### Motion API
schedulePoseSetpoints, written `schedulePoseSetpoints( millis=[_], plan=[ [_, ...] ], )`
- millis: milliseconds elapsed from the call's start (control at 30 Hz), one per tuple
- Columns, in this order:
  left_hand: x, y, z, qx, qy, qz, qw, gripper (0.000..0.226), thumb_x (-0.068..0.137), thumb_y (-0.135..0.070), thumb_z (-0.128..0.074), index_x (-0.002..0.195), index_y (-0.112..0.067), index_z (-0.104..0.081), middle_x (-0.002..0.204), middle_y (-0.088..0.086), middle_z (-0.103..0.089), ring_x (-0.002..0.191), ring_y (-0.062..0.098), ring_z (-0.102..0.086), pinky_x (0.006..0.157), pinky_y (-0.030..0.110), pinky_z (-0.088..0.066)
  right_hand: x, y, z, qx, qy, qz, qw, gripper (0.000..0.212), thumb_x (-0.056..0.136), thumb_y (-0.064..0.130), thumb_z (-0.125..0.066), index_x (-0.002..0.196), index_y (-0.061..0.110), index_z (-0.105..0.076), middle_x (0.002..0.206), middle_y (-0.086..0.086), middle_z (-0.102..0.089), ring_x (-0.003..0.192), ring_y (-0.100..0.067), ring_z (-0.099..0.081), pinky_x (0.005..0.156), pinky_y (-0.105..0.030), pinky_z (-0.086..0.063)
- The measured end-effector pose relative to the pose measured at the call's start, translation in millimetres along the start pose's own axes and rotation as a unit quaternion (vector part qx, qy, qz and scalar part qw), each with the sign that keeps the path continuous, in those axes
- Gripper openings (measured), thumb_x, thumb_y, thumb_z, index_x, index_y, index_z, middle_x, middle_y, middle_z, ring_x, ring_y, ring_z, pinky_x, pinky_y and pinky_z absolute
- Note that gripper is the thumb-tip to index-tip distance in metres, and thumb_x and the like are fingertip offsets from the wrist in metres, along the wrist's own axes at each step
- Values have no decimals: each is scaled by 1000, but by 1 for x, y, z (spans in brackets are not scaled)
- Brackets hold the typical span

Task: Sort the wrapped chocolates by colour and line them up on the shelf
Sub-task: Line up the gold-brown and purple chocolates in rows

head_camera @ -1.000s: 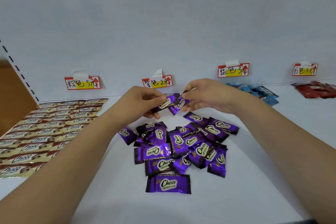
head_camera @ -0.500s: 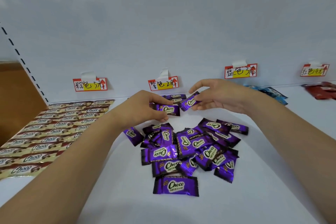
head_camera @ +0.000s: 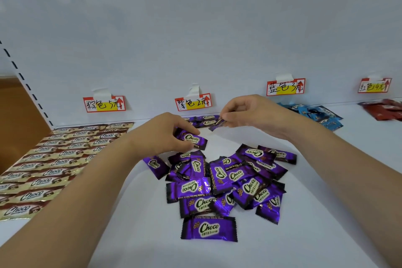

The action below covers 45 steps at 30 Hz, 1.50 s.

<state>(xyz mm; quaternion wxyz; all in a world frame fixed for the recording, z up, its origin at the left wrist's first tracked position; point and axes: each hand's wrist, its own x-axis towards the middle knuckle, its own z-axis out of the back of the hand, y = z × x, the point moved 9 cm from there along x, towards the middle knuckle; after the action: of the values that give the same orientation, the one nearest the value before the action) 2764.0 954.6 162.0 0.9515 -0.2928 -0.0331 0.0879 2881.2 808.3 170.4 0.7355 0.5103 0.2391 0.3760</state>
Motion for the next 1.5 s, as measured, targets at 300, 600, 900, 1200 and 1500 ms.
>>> schedulePoseSetpoints(
  millis=[300,600,900,1200,1500],
  plan=[
    [1,-2,0,97,-2,-22,995,31,81,-45,-74,111,-39,-70,106,-24,-59,98,-3,-54,79,15,-42,-2,8,-20,-312,40,58,947,29,76,55,-74,99,39,-73,93,18,-70,82,6,-60,74,-13,-47],
    [-1,0,3,104,-3,-36,994,20,80,-43,-76,99,-38,-72,101,-17,-64,94,-2,-58,82,20,-49,-2,-1,-19,-344,80,58,934,22,86,35,-72,106,45,-69,108,23,-62,87,4,-58,70,-12,-39],
    [-2,0,4,89,-2,-33,995,17,82,-38,-75,98,-37,-71,95,-15,-65,88,2,-58,71,12,-45,5,-7,-12,-346,27,2,938,33,79,53,-73,97,29,-61,85,10,-68,74,-4,-61,64,-21,-45],
    [-4,-2,3,86,0,-39,996,16,82,-36,-76,97,-36,-70,91,-13,-65,85,7,-60,73,20,-49,-9,8,-3,-323,81,59,941,43,91,7,-57,102,46,-70,112,23,-65,101,3,-59,86,-21,-48],
    [-5,3,14,120,-27,-33,992,19,81,-41,-77,97,-32,-72,93,-13,-65,87,6,-61,82,34,-54,5,0,-18,-360,24,62,931,22,80,39,-78,101,35,-71,91,13,-65,78,-1,-57,72,-17,-45]
  ],
)
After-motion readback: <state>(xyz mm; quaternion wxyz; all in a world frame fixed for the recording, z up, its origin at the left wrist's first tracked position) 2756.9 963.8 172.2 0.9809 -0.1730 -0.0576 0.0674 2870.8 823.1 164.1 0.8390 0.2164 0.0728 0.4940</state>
